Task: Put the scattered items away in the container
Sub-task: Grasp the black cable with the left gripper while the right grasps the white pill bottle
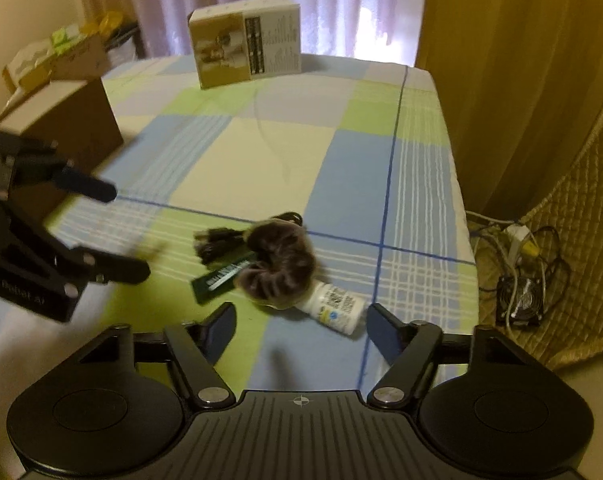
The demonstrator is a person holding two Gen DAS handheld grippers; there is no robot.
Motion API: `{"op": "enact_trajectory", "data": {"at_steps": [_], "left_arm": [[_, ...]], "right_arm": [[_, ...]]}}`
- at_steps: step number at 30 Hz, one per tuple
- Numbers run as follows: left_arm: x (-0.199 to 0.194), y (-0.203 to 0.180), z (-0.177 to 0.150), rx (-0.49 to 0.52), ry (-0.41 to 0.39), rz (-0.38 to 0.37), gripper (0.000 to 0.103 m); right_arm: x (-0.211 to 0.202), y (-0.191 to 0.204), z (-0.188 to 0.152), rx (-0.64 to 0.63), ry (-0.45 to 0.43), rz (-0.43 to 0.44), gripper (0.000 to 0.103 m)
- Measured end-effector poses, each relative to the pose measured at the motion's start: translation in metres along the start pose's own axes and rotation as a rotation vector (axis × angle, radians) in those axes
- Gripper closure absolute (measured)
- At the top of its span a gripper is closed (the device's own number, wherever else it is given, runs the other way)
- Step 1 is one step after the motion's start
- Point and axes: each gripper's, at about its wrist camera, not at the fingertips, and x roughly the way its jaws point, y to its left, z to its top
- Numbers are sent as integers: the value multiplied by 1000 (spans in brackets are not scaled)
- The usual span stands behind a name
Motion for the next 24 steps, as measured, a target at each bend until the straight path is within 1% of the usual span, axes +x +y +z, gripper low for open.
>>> {"op": "enact_trajectory", "data": {"at_steps": [1,5,8,11,13,15,17,19,20,21,22,24], "left_arm": [[5,-1,2,12,4,-6,26],[20,-1,8,49,19,-35,28],[32,1,13,73,30,-51,33],[42,3,20,93,33,-69,40],[48,4,24,101,39,-80,49],[54,4,28,111,40,-92,53],[61,4,31,119,49,-101,60],[68,3,33,124,60,-106,69],[71,3,33,123,66,-109,70],[74,4,32,120,71,-114,75],[75,4,32,117,75,-121,81],[75,4,29,113,73,-122,81]], "right_arm": [[4,-3,-1,-20,8,1,43],[19,-11,-3,-129,26,14,48],[28,-11,-3,-232,29,42,51],[36,-12,-1,-300,39,71,57],[41,-13,1,-315,53,86,66],[45,-14,2,-317,61,101,68],[48,-15,2,-316,67,109,70],[49,-15,3,-315,72,117,72],[50,-15,3,-314,75,119,72],[50,-16,2,-311,75,122,73],[50,-16,3,-306,76,124,75],[50,-17,4,-293,78,131,77]]}}
